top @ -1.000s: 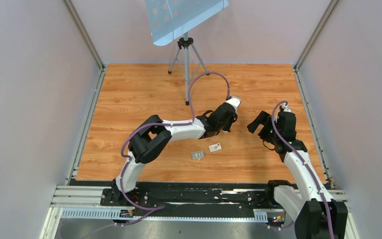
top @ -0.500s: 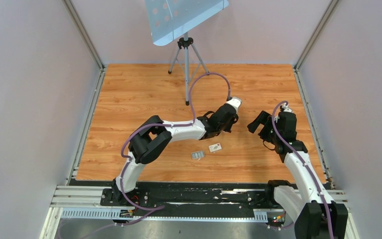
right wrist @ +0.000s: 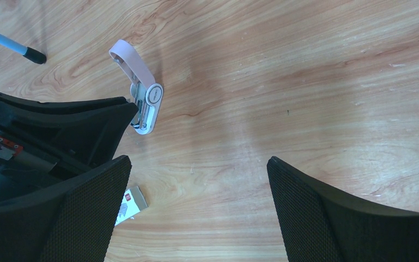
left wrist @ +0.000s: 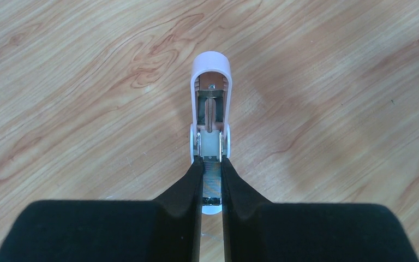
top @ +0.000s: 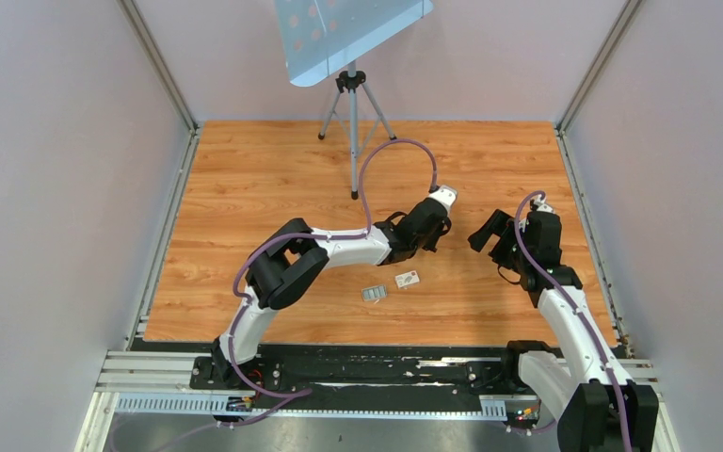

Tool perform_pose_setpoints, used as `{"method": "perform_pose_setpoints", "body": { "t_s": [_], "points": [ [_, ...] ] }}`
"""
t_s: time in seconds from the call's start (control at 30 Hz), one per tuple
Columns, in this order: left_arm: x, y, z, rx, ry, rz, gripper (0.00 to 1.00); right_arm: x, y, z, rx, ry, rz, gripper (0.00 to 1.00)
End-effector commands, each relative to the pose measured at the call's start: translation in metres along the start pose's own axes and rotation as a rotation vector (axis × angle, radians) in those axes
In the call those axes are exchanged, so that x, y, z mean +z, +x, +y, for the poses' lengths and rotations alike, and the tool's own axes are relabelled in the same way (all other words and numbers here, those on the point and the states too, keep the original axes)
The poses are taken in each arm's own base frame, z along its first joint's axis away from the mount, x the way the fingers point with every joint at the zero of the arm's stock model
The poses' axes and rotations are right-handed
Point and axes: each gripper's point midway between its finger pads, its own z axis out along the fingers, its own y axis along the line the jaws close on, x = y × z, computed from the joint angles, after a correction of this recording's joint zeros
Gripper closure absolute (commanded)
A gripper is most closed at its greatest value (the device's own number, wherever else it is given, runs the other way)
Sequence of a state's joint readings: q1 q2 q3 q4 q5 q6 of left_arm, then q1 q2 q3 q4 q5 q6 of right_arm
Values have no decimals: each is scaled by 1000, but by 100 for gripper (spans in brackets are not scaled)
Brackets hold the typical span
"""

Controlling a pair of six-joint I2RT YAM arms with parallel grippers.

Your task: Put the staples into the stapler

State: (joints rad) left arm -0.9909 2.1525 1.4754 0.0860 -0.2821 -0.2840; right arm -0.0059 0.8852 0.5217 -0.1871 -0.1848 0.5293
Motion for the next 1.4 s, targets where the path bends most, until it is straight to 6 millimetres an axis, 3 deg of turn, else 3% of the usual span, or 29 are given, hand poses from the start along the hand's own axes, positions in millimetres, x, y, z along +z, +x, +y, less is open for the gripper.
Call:
{"method": "perform_pose_setpoints", "body": {
  "t_s": [0.0, 0.8, 1.03, 1.17, 1.37],
  "points": [
    [6, -4, -3, 6, -8, -29, 85, -1, 5, -8, 6, 15, 11, 0],
    [11, 6, -1, 19, -17, -10, 85, -3, 5, -9, -2, 18, 7, 0],
    [7, 6, -4, 9, 2, -11, 78, -2, 5, -9, -1, 20, 8, 0],
    [3, -1, -5, 3, 8, -22, 68, -2, 5, -8, 4, 17, 11, 0],
    [-12, -26, -8, -28, 23, -65, 64, -2, 5, -5, -2, 0, 14, 0]
  ]
}}
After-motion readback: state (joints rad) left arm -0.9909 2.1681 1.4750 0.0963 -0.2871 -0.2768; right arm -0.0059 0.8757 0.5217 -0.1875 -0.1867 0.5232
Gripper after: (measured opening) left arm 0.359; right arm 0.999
